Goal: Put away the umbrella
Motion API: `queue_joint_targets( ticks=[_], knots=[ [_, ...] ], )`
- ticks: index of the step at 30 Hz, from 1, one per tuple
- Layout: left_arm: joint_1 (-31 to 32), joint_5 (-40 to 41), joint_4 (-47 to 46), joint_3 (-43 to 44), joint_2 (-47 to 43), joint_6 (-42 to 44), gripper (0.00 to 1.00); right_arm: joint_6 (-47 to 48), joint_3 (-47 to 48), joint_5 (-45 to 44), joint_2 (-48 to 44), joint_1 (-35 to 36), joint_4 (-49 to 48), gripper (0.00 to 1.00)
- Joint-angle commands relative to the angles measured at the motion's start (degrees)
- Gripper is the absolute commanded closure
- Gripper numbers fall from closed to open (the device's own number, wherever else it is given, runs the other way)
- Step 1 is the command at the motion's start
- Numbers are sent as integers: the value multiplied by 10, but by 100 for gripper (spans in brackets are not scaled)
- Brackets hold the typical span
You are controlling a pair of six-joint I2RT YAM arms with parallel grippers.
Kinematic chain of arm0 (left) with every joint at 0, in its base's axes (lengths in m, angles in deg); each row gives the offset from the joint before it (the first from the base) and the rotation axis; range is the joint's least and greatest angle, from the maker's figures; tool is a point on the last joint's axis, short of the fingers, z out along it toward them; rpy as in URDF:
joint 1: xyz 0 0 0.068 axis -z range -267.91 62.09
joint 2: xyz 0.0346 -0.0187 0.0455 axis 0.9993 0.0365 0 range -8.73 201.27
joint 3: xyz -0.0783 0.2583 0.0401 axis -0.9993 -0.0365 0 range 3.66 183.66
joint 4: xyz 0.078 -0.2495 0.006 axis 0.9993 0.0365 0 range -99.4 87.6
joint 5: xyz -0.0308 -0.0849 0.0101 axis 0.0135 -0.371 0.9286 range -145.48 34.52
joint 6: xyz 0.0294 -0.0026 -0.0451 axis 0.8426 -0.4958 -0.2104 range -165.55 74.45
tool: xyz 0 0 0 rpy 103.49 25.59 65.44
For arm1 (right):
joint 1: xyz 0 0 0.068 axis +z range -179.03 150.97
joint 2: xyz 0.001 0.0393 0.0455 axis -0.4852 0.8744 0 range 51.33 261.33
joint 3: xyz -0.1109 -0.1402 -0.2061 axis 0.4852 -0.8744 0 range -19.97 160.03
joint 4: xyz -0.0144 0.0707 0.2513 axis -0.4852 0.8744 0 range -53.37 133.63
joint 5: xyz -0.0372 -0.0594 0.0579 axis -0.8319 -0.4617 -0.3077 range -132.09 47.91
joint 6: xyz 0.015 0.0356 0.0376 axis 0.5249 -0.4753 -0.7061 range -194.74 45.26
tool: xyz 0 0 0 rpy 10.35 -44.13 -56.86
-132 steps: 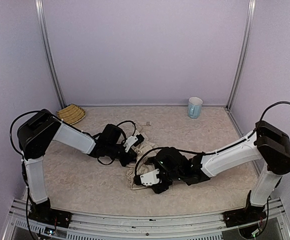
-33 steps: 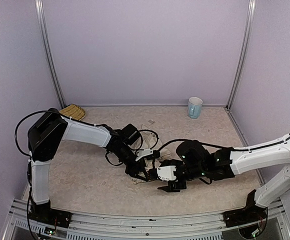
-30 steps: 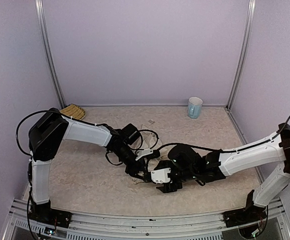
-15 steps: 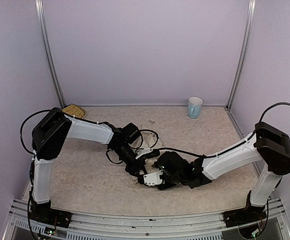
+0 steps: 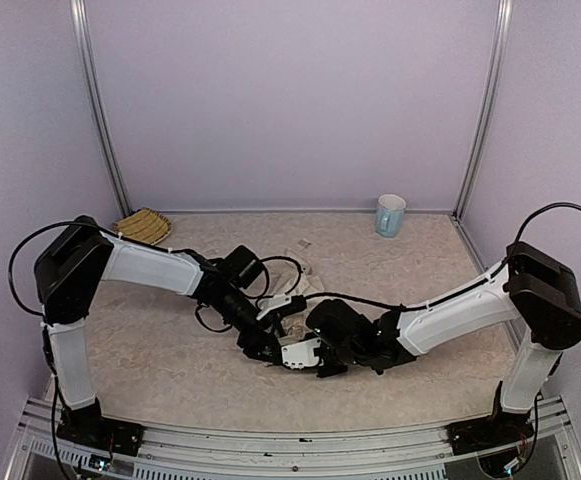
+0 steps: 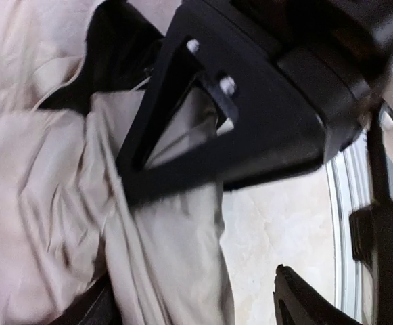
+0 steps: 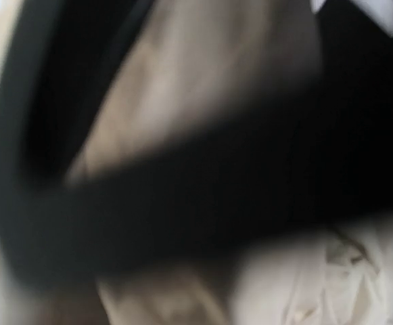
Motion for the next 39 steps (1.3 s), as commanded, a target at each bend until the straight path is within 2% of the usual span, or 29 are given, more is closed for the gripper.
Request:
queue_joint_targets(
  ticks=[1, 4, 7, 10, 16, 19, 24, 30, 37, 39],
  knots=[
    [-29, 33, -221, -128, -137, -92, 25, -75, 12, 82, 10, -18, 123, 87],
    [-36, 75, -371, -227, -235, -127, 23, -104, 26, 142, 11, -28, 167, 87],
    [-34, 122, -459, -304, -309, -131, 23, -131, 52, 208, 18, -42, 221, 87],
    [-20, 182, -466, -350, -368, -114, 28, -147, 71, 280, 22, -58, 271, 87],
    [78, 345, -448, -421, -434, -22, 31, -177, 112, 458, 51, -114, 352, 85],
    [114, 385, -426, -419, -428, 9, 31, -174, 129, 510, 79, -123, 382, 85],
    [163, 447, -387, -383, -380, 50, 26, -169, 156, 530, 148, -131, 424, 86],
    [168, 397, -325, -332, -307, 68, 23, -175, 171, 556, 191, -149, 427, 87],
    [148, 452, -313, -303, -229, 73, 22, -143, 192, 589, 210, -155, 451, 86],
    [140, 449, -302, -292, -209, 69, 25, -144, 194, 587, 208, -157, 450, 86]
  ],
)
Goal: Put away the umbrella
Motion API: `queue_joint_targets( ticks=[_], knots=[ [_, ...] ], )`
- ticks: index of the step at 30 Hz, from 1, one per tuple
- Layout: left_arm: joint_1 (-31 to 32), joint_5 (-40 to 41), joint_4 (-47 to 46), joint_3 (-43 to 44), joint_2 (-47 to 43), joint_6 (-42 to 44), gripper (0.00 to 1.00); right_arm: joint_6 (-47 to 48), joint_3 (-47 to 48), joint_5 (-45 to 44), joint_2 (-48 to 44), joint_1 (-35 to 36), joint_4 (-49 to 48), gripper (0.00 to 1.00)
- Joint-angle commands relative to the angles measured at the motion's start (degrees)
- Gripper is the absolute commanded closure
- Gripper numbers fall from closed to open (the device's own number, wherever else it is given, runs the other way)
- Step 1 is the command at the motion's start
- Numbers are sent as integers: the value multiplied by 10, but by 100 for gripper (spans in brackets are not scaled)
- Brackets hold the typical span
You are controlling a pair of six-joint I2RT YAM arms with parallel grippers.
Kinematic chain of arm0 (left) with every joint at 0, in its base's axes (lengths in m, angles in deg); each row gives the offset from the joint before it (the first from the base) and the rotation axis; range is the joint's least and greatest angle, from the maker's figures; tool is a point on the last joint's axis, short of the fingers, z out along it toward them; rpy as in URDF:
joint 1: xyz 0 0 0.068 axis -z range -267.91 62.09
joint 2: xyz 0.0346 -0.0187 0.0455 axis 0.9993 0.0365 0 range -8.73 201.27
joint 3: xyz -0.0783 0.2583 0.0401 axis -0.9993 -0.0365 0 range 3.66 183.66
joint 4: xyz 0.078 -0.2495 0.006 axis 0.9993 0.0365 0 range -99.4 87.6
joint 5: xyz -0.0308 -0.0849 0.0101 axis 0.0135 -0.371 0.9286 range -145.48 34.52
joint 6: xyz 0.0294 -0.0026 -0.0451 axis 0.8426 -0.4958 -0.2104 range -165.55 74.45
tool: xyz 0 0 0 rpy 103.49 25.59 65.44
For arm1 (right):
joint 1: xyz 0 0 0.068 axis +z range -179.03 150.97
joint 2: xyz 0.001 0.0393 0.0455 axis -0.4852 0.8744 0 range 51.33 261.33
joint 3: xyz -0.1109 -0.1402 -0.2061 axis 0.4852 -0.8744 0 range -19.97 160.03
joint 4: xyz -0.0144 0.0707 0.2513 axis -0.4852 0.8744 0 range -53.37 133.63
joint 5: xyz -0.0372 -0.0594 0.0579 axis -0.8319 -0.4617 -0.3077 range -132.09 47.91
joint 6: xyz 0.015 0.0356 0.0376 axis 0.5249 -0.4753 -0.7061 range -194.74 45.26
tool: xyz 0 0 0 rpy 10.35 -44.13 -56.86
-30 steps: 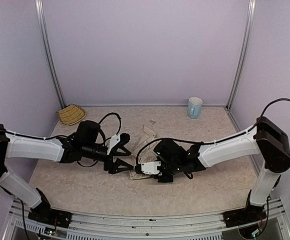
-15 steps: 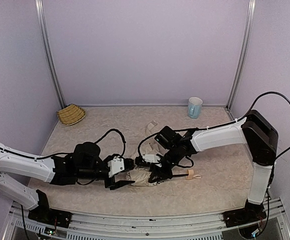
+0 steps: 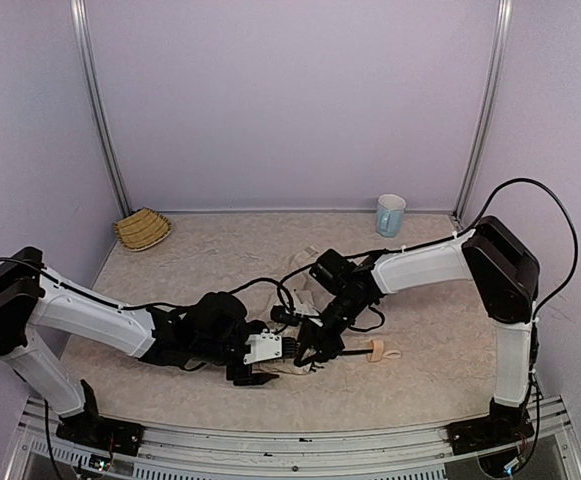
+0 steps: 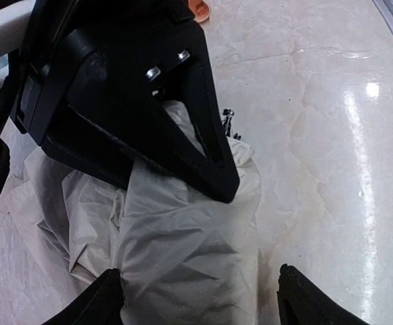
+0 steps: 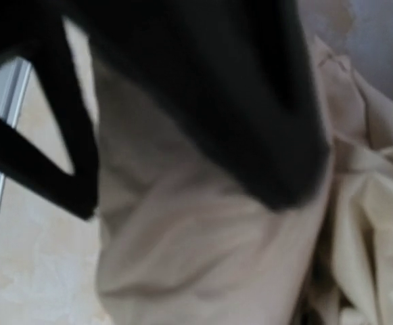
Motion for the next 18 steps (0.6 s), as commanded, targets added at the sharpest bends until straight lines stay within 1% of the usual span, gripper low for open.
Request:
queue_joint_targets(
  ticks=[1, 3, 5, 6, 11, 14, 18],
  knots=[
    [-19, 22, 45, 29, 43, 1, 27, -5, -36, -15, 62, 8, 116, 85],
    [-20, 20, 67, 43, 67, -6, 35, -14, -38, -15, 51, 2, 103, 82],
    [-17, 20, 96, 65, 95, -16, 48, -26, -41, -11, 36, -9, 80, 71],
    [-17, 16, 113, 77, 105, -20, 52, -32, -44, -8, 27, -14, 67, 68],
    [-27, -17, 207, 144, 169, -45, 63, -54, -59, 9, -35, -28, 15, 56],
    [-35, -44, 252, 165, 199, -60, 70, -65, -73, 13, -82, -37, -7, 52],
    [-34, -54, 264, 163, 207, -68, 74, -78, -98, 45, -161, -67, -25, 48]
  ],
)
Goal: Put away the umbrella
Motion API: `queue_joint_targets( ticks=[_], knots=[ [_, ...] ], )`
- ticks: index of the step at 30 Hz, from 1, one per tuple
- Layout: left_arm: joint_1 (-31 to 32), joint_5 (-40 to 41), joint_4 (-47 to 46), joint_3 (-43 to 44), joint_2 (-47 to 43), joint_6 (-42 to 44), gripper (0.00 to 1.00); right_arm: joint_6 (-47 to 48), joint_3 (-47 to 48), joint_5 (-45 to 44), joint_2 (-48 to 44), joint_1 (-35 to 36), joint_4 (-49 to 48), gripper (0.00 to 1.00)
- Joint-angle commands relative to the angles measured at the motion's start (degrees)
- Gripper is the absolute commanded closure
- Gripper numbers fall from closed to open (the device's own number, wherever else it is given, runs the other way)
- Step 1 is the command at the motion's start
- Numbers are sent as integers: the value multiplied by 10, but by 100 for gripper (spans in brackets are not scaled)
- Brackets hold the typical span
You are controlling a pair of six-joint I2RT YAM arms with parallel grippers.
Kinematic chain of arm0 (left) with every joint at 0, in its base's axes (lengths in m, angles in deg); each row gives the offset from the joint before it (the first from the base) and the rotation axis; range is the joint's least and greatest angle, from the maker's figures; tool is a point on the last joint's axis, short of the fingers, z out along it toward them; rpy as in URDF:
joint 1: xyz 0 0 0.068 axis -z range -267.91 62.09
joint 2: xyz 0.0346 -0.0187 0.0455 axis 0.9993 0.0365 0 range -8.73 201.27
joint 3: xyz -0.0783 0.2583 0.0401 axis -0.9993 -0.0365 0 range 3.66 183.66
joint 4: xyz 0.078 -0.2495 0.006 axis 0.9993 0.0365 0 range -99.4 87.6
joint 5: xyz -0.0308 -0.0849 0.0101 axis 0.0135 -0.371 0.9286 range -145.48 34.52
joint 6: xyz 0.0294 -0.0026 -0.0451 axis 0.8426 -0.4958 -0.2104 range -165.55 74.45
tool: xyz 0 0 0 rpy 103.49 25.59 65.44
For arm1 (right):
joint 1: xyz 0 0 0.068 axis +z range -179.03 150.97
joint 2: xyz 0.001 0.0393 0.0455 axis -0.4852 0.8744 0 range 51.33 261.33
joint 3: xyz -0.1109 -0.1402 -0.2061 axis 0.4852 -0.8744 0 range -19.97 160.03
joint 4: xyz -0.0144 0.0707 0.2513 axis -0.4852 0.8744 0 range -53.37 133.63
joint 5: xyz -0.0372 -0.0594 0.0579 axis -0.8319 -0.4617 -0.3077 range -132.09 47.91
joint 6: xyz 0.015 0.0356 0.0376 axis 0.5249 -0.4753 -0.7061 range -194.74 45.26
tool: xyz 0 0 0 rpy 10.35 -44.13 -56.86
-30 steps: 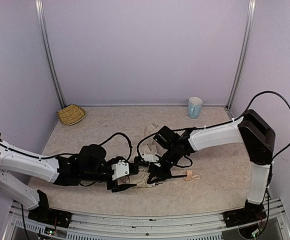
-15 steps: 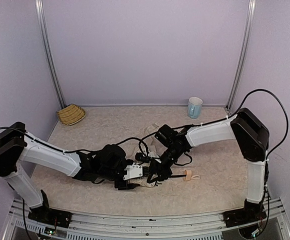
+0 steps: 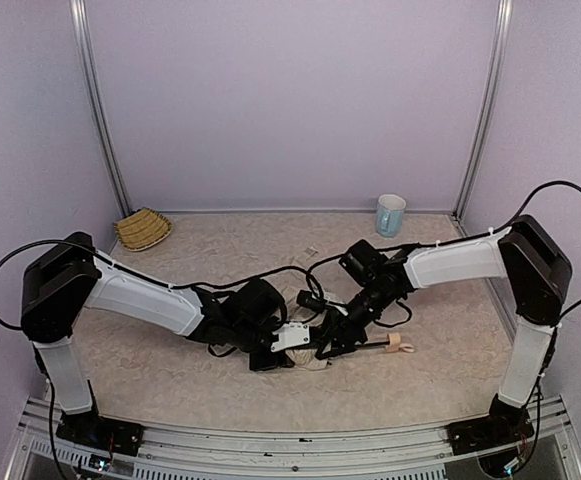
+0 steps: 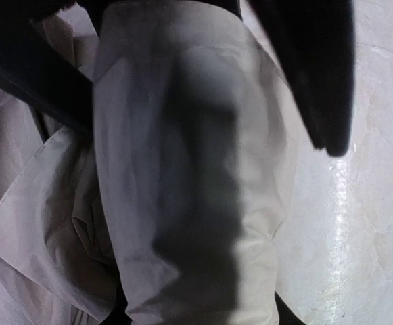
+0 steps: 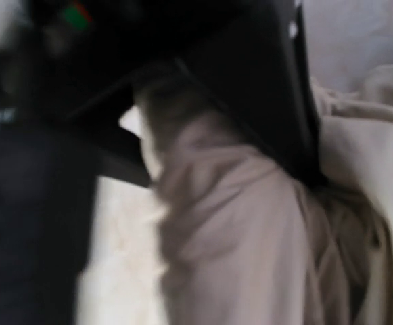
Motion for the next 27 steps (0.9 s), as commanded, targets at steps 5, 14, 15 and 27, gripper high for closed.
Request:
queue_joint_targets(
  ticks=[5, 14, 15, 27],
  knots=[
    [-8, -25, 111, -23, 32, -41, 75, -77, -63, -13, -137, -71, -17, 45],
    [-2, -9, 98, -26, 24, -47, 68, -185, -87, 9, -67, -110, -61, 58],
    [-1, -8, 97, -26, 24, -47, 67, -191, -83, 27, -50, -107, -66, 63],
    [42, 5, 36, -21, -10, -20, 70, -262, -28, 120, 46, -25, -207, 99]
  ],
)
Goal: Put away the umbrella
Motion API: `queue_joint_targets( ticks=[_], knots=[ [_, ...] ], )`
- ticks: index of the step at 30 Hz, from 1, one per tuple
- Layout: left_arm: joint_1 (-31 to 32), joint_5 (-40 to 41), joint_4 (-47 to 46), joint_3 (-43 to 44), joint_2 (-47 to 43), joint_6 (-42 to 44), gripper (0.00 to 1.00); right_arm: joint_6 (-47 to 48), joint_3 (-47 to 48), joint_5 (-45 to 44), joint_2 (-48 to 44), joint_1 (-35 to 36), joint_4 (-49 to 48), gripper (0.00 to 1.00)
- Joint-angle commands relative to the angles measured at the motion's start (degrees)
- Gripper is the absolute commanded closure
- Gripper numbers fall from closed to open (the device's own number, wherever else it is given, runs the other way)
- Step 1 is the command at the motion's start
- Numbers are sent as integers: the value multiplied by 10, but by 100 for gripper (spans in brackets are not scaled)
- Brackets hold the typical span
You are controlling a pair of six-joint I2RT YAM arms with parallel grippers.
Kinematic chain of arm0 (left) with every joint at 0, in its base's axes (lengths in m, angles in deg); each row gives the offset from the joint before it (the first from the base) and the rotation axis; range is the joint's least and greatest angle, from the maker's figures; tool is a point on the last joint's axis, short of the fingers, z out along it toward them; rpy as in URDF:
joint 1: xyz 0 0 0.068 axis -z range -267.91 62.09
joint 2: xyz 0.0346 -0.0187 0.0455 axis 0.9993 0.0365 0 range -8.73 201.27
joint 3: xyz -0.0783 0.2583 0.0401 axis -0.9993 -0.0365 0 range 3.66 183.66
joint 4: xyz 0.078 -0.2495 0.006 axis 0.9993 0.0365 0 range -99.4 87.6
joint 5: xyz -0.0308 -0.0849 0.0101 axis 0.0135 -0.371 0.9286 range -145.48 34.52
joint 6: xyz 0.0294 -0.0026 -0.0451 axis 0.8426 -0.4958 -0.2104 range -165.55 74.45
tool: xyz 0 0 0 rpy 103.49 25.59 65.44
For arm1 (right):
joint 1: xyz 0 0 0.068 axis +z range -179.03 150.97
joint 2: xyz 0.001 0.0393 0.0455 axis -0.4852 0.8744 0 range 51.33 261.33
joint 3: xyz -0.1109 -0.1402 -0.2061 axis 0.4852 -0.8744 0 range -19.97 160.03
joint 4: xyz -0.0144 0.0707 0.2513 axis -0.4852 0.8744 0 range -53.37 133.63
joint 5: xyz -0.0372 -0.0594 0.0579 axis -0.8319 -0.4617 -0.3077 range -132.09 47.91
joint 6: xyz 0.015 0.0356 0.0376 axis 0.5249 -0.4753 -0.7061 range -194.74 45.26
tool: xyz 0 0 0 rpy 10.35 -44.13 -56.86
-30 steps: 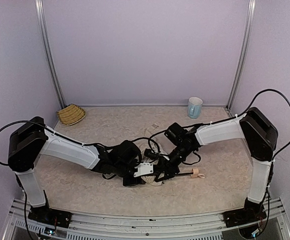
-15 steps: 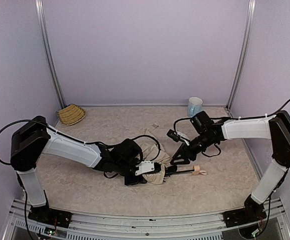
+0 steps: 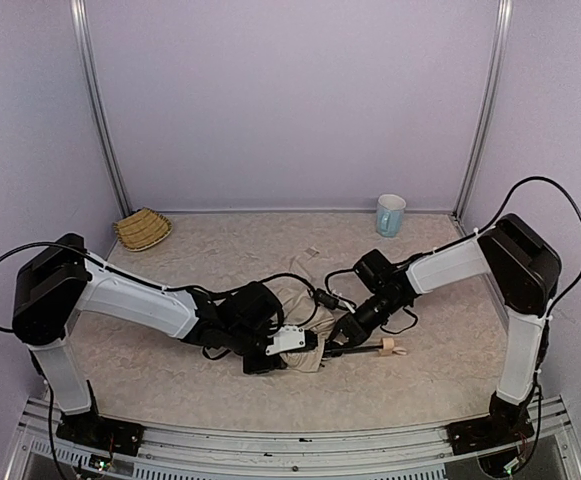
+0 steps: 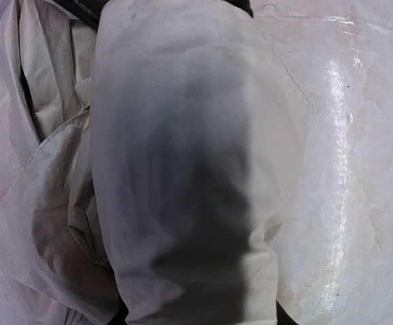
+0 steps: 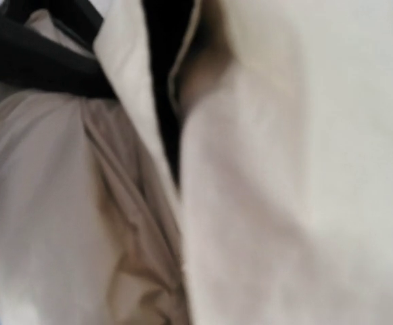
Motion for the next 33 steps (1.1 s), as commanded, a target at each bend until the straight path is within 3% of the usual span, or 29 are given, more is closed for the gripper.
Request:
queue_joint_targets(
  ticks=[1, 6, 8, 12, 16, 19, 25, 33],
  knots=[
    [32, -23, 16, -6, 7, 5, 70, -61, 36, 58, 17, 46, -131, 100],
    [33, -47, 6, 3, 2, 21, 71, -73, 30, 72, -6, 61, -185, 99],
    [33, -55, 8, -4, -4, 25, 71, -75, 19, 53, -32, 51, -194, 94],
    [37, -35, 25, -26, -7, 26, 80, -114, -20, -14, -58, -2, -207, 91],
    [40, 4, 42, -35, 0, 15, 86, -90, -26, -105, -41, -17, -156, 86],
    [40, 18, 40, -40, 2, 10, 87, -78, -33, -79, -29, -15, -155, 85],
    [43, 25, 23, -29, 1, 7, 88, -54, -14, -2, -20, 9, -146, 100],
    [49, -12, 22, 10, 8, 0, 93, -70, 39, 42, 49, 65, -174, 100]
  ],
)
